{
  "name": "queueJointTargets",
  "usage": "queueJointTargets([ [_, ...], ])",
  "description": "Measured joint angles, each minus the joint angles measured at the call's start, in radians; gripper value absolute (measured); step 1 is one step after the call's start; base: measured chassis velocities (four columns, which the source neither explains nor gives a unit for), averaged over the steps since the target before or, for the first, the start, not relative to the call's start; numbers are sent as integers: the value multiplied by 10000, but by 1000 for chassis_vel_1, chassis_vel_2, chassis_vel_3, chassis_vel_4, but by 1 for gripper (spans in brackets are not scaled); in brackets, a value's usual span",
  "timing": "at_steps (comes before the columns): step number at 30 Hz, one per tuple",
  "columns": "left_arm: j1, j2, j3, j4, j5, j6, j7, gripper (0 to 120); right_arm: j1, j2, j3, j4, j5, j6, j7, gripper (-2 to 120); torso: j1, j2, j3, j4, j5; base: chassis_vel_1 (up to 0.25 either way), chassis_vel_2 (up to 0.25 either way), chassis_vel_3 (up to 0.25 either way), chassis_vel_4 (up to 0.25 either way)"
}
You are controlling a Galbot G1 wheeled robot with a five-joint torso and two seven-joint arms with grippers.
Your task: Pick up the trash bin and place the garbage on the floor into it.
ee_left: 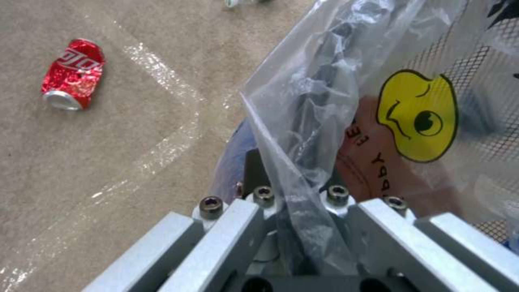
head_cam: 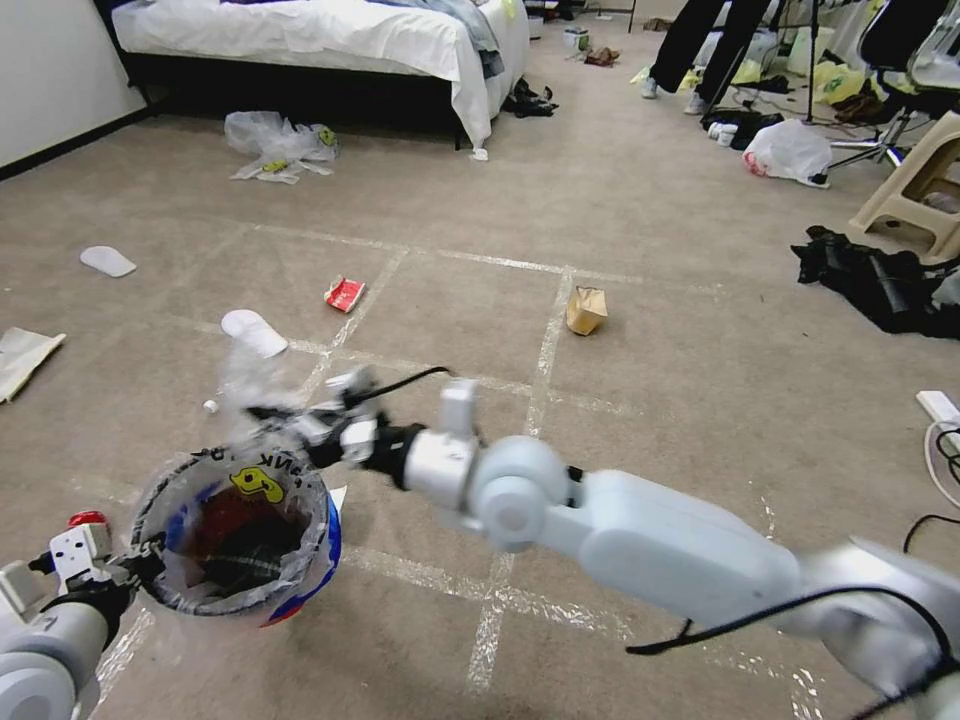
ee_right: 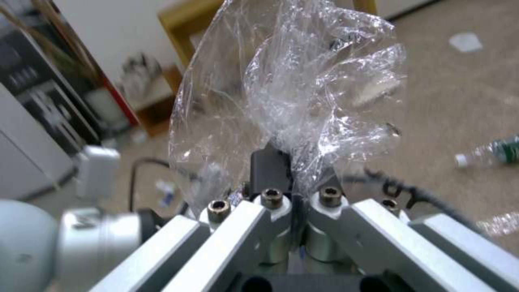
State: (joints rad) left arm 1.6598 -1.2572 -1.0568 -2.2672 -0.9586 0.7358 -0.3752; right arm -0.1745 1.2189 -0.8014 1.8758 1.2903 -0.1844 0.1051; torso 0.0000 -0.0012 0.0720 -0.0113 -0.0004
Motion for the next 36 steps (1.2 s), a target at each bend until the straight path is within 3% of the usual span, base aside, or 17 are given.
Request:
queueJointTargets([
  [7,31,-65,-53,-180,-5,0,0,1,413,765,-834,-548,-150,-1075,1123,0,0,0,0,0,1,0,0,0,0],
  [21,123,-184,-151,-367,-43,0,23,1,213,1426,-1533,-1410,-524,-1690,2051,0,0,0,0,1,2,0,0,0,0],
  [28,117,-218,-141,-387,-38,-1,26,1,142,1460,-1588,-1450,-679,-1774,2300,20,0,1,0,0,2,0,0,0,0],
  [30,99,-235,-122,-365,-35,-3,30,1,81,1452,-1589,-1451,-732,-1755,2323,32,0,0,0,0,2,0,0,0,0],
  [35,90,-260,-110,-347,-30,-4,34,1,32,1452,-1587,-1464,-828,-1712,2324,45,0,0,0,0,2,0,0,0,0],
  [36,93,-267,-111,-339,-27,-5,36,1,-2,1456,-1561,-1486,-889,-1683,2333,54,0,0,0,0,3,0,0,0,0],
])
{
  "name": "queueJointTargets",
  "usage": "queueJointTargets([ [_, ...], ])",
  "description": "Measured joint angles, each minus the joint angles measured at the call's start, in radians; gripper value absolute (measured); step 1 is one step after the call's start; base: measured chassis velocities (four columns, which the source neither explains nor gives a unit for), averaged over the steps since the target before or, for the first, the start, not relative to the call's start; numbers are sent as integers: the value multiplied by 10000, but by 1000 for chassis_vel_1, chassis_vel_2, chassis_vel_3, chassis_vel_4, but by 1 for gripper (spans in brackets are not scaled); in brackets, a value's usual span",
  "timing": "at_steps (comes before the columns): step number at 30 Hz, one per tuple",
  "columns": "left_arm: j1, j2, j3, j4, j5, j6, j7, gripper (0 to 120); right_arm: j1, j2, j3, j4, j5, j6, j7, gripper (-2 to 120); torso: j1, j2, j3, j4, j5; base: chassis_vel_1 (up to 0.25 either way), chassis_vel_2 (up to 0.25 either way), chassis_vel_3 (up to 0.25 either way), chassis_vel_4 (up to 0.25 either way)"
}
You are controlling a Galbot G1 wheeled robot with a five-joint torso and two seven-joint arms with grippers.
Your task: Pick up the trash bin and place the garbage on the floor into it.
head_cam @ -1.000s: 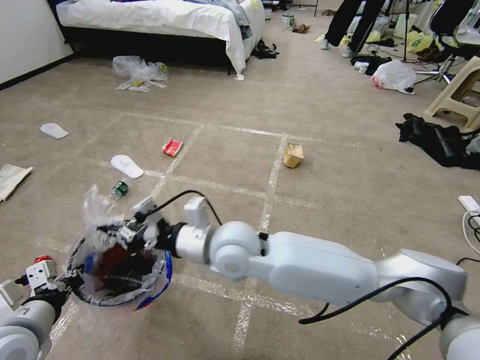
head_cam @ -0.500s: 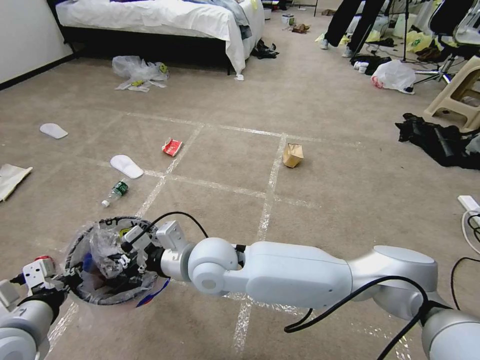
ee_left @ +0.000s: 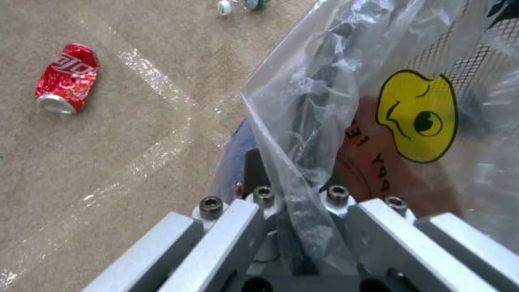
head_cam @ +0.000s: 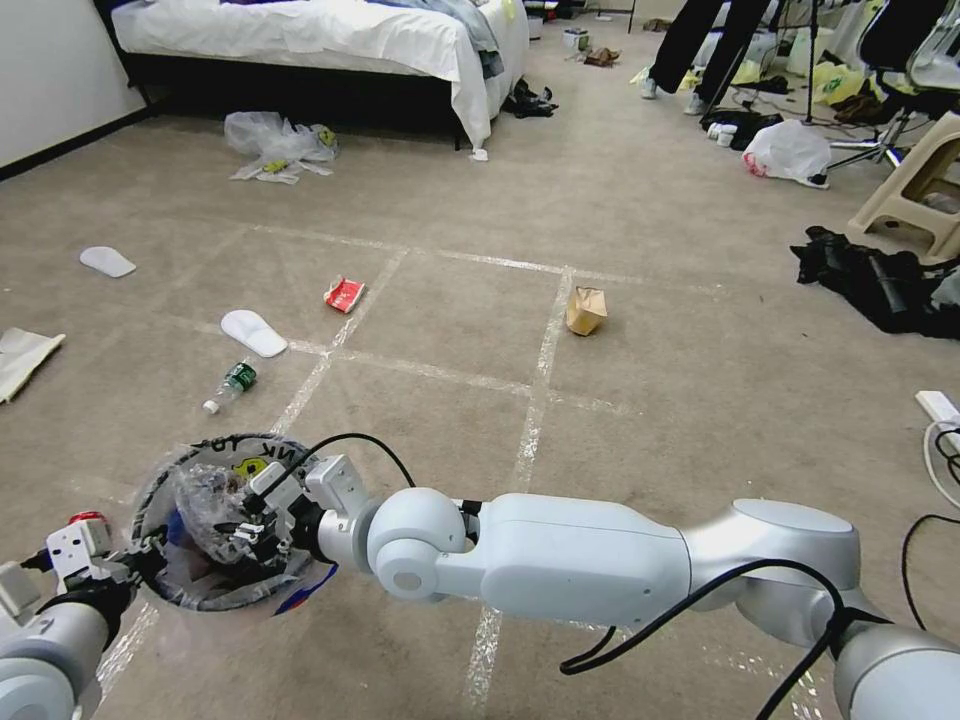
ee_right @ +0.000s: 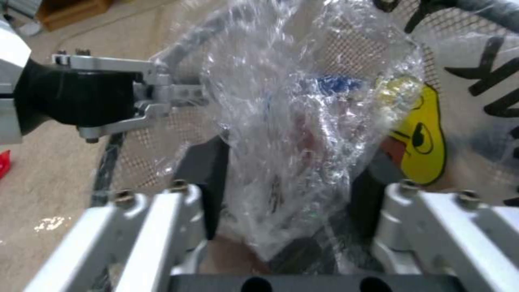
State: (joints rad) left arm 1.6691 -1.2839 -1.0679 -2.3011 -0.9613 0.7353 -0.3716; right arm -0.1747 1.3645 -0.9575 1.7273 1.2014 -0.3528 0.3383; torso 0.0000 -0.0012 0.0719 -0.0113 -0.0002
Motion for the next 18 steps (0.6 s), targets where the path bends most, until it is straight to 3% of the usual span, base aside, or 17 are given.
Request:
queueJointTargets([
  [7,37,-7,-20,8,3,0,7,1,-29,23,124,-6,-63,-41,122,74,0,0,0,0,0,0,0,0,0],
  [11,17,-24,-22,17,3,0,16,1,46,60,75,-4,-128,-37,232,94,0,1,0,0,0,0,0,0,0],
  [18,32,9,-62,43,8,0,21,1,-25,42,1086,432,-401,600,131,100,0,0,0,1,0,0,0,0,0],
])
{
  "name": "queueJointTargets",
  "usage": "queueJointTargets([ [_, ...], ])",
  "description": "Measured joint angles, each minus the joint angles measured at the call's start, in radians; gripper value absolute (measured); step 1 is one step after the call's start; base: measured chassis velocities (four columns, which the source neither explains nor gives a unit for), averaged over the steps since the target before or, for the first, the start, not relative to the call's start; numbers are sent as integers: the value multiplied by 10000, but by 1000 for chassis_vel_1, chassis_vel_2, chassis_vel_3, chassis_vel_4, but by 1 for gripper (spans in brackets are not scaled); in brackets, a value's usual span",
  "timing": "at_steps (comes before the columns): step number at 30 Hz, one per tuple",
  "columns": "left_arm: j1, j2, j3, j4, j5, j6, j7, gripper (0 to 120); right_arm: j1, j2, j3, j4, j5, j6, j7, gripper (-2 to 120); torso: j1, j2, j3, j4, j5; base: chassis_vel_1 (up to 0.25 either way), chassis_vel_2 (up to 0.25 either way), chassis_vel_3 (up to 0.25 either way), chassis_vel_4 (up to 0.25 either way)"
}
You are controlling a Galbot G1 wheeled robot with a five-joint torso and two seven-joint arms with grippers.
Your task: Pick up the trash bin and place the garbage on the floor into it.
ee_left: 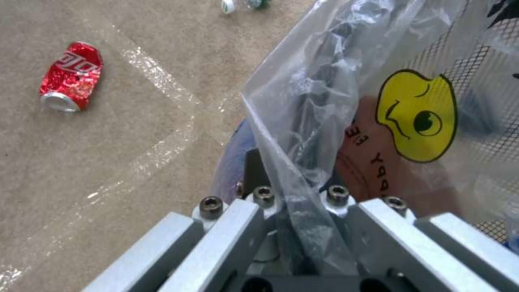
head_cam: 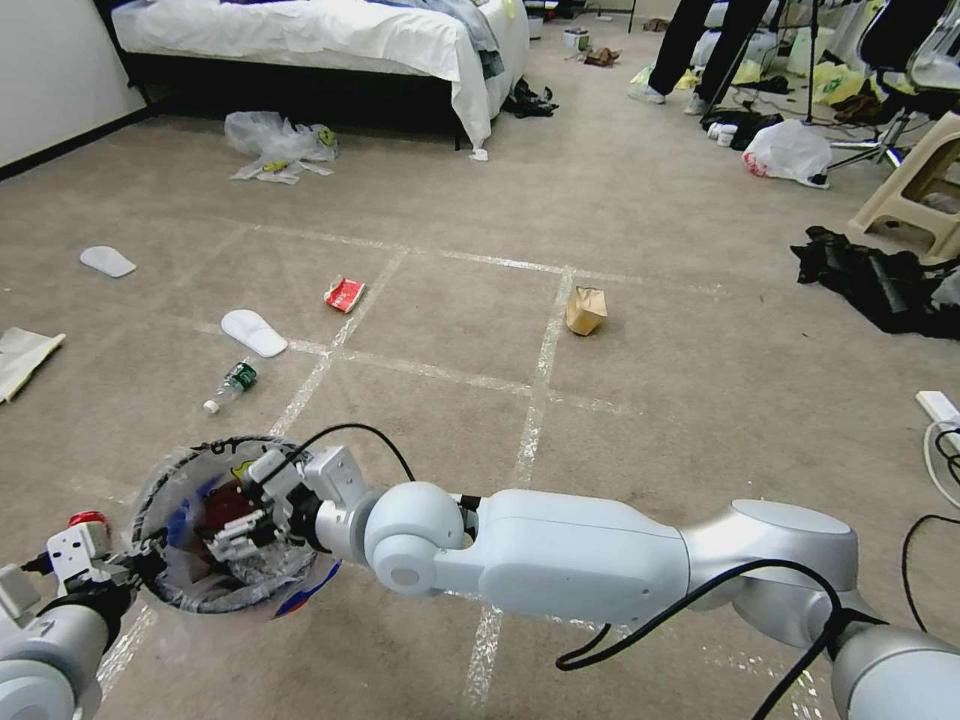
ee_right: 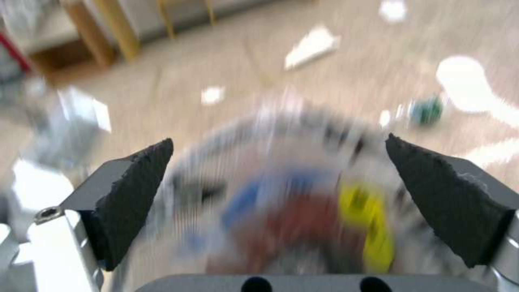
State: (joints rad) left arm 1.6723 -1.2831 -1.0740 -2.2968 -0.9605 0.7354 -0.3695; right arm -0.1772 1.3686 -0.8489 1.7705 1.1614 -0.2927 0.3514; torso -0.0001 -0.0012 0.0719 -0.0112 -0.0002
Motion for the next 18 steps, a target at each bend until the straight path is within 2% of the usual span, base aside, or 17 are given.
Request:
queueJointTargets([
  [4,2,55,-61,13,0,-1,1,1,-70,-143,858,270,-151,418,-324,100,0,0,0,0,0,0,0,0,0],
  [7,16,98,-165,52,3,-1,17,1,-384,-605,2502,821,-294,1005,-929,100,0,0,-1,0,1,0,0,0,0],
  [8,16,98,-165,52,3,-1,17,1,-384,-605,2502,821,-294,1005,-929,100,0,0,-1,0,1,0,0,0,0],
  [9,15,104,-191,78,42,0,75,1,-583,-829,3188,1043,-312,1128,-1060,100,1,0,0,1,2,0,0,0,0],
  [10,-5,131,-223,151,231,0,195,1,-1235,-1482,4955,1653,-364,1293,-1238,100,0,0,0,0,3,0,0,0,0],
  [11,-5,131,-223,151,231,0,195,1,-1235,-1482,4955,1653,-364,1293,-1238,100,0,0,0,0,3,0,0,0,0],
  [13,-17,137,-237,171,280,-1,243,1,-2093,-2454,6638,2218,-473,1378,-1410,100,0,0,-1,0,3,0,0,0,0],
  [14,-17,137,-237,171,280,-1,243,1,-2093,-2454,6638,2218,-473,1378,-1410,100,0,0,-1,0,3,0,0,0,0],
  [16,-9,132,-229,178,286,0,248,1,-2971,-3270,8112,2663,-651,1435,-1533,100,1,0,0,-6,9,0,0,0,0],
  [17,-9,132,-229,178,286,0,248,1,-2971,-3270,8112,2663,-651,1435,-1533,100,1,0,0,-6,9,0,0,0,0],
  [18,-7,127,-227,192,275,0,252,1,-3655,-3753,9149,2993,-958,1494,-1620,100,0,0,-1,-7,6,0,0,0,0],
])
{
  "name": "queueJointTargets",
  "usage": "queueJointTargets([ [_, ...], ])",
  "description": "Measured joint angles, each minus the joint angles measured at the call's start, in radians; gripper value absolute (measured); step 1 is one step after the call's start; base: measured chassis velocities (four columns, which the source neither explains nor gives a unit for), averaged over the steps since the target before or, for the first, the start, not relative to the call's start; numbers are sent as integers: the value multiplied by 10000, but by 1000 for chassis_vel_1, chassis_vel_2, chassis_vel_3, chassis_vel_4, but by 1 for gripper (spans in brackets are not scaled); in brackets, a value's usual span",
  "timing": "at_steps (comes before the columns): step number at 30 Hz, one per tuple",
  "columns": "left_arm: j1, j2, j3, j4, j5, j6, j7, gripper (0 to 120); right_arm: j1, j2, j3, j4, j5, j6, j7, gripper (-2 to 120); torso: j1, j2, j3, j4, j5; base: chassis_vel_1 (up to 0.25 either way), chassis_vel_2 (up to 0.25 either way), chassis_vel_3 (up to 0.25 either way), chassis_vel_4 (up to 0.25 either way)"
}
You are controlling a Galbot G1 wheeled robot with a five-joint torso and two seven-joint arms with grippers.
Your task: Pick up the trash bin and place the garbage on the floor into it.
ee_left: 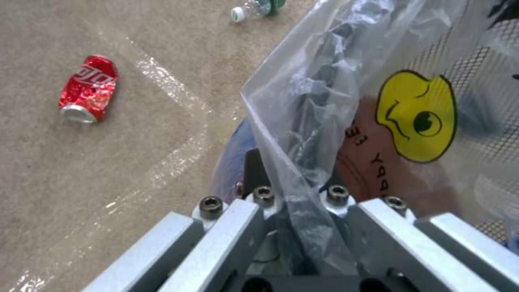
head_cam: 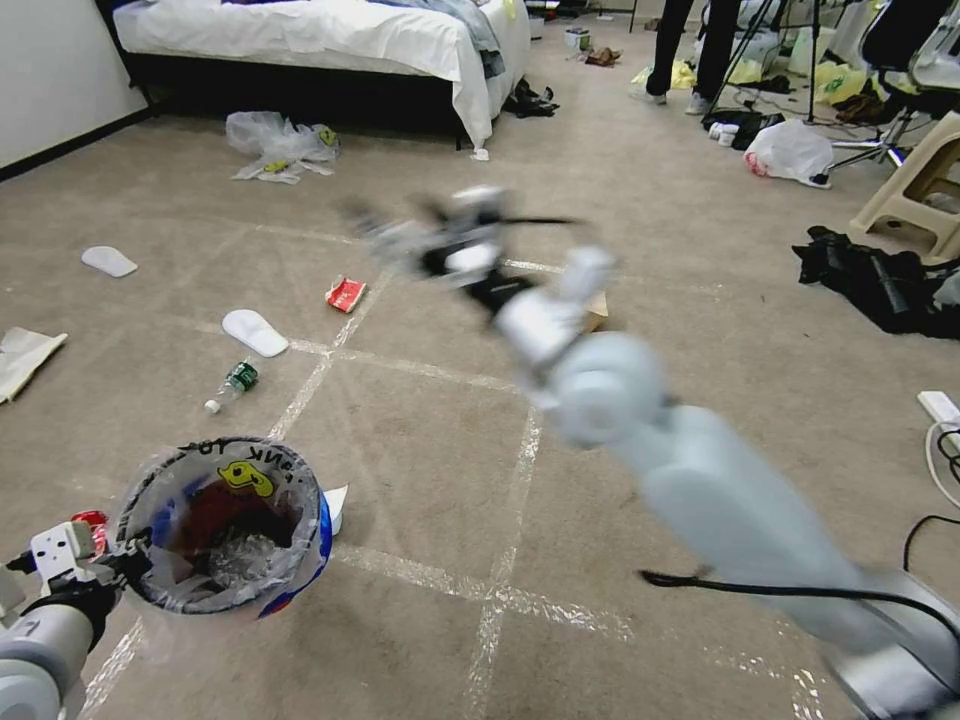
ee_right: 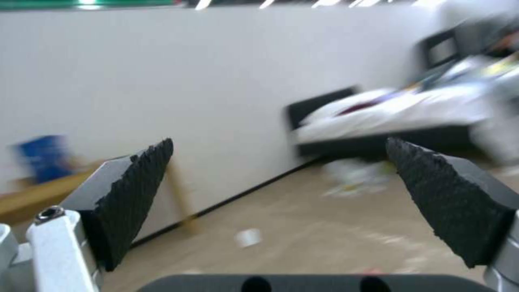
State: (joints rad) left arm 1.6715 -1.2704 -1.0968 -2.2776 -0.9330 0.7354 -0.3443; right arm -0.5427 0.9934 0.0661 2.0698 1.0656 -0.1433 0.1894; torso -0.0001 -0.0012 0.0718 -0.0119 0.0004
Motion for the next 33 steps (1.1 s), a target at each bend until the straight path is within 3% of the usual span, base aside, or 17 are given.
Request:
queueJointTargets([
  [3,-12,-9,-20,62,-30,0,-1,1,-1055,-455,1199,398,-618,282,-24,100,0,0,0,7,-2,0,0,0,0],
  [5,-11,-35,-33,129,-45,0,-9,1,-2680,-623,2742,780,-1365,553,-51,100,0,0,-1,15,-2,0,0,0,0],
  [6,-11,-35,-33,129,-45,0,-9,1,-2680,-623,2742,780,-1365,553,-51,100,0,0,-1,15,-2,0,0,0,0],
  [8,-6,-60,-32,175,-47,-1,-11,1,-4202,-560,4001,1017,-2212,781,-36,100,0,0,0,2,1,0,0,0,0],
  [11,-5,-75,-30,180,-46,-1,-12,1,-4583,-509,4354,1060,-2524,887,-29,100,0,0,-1,2,1,0,0,0,0],
  [14,-34,-151,-26,197,-50,-8,-11,1,-5782,-197,5289,1144,-3395,1391,-77,100,0,0,-1,8,-5,0,0,0,0],
  [17,-63,-251,-33,199,-54,-21,-4,1,-6957,576,6194,1279,-4292,1971,-187,100,0,0,-1,5,-6,0,0,0,0],
  [22,-16,-294,-126,226,-51,-48,2,1,-7640,1291,6754,1519,-4700,2257,-236,100,0,0,-1,7,-6,0,0,0,0],
  [33,53,-399,-184,289,-33,-54,11,1,-7949,1746,6642,1527,-4883,2442,-230,100,0,0,0,8,-6,0,0,0,0],
])
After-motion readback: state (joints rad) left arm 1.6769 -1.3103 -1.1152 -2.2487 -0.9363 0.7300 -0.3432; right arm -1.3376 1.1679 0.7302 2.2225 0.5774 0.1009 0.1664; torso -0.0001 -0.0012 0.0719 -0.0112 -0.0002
